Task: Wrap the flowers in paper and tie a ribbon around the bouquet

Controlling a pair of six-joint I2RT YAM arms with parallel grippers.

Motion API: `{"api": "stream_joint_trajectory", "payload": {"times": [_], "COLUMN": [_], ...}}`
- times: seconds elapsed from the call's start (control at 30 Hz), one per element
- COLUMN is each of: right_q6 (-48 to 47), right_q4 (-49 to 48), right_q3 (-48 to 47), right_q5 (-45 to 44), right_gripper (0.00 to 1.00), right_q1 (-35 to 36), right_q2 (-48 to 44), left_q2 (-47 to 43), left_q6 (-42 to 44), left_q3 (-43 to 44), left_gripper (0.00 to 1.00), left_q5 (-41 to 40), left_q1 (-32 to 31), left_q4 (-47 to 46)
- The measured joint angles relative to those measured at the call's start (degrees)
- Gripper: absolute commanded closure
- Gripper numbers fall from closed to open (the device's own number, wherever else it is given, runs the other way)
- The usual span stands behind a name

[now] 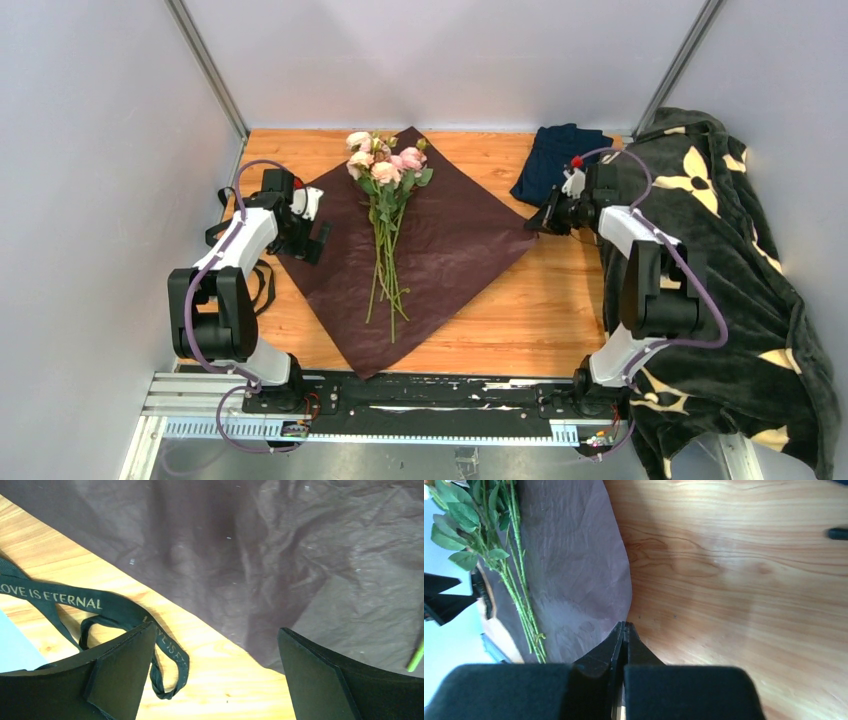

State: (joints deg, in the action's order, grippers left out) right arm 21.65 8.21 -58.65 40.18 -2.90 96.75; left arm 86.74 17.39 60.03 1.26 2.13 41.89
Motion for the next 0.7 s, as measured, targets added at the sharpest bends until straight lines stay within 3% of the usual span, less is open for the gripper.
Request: {"api": "stream_joint_trajectory", "payload": {"times": [0.3,0.4,0.43,0.6,0.7], "right_q6": [-9.03,-10.64,-11.52,-16.15,-24.0], "right_q4": [16.5,21.31,23.08,29.16,27.12], "right_q3": [-10.29,-14.32,-15.78,-18.53,-16.06], "right_q5": [-16.39,-23.1,-25.83,-39.54,-41.7], "right_gripper": [0.99,0.61,0.55,0.45,0.45], "right_q1": [-0.33,-0.37,-0.37,4.42,17.11], "right_q2": [-4.26,-4.24,-4.24,-6.64,-13.16], "left_q2": [-1.03,-1.51,-1.51,-1.51,-1.73], "left_q6": [-0.07,0.02,0.02,1.36,2.97], "left_q3": [-0.76,-1.38,-1.42,-1.16,0.42], "left_gripper": [0.0,0.01,0.01,0.01,0.01], "left_q5": [6.91,7.69,7.74,8.17,8.7], "left_q1": [-0.44,-2.01,-2.89,-6.01,-7.04], "left_q4": [-0.09,-0.02,-0.04,0.74,2.73]}}
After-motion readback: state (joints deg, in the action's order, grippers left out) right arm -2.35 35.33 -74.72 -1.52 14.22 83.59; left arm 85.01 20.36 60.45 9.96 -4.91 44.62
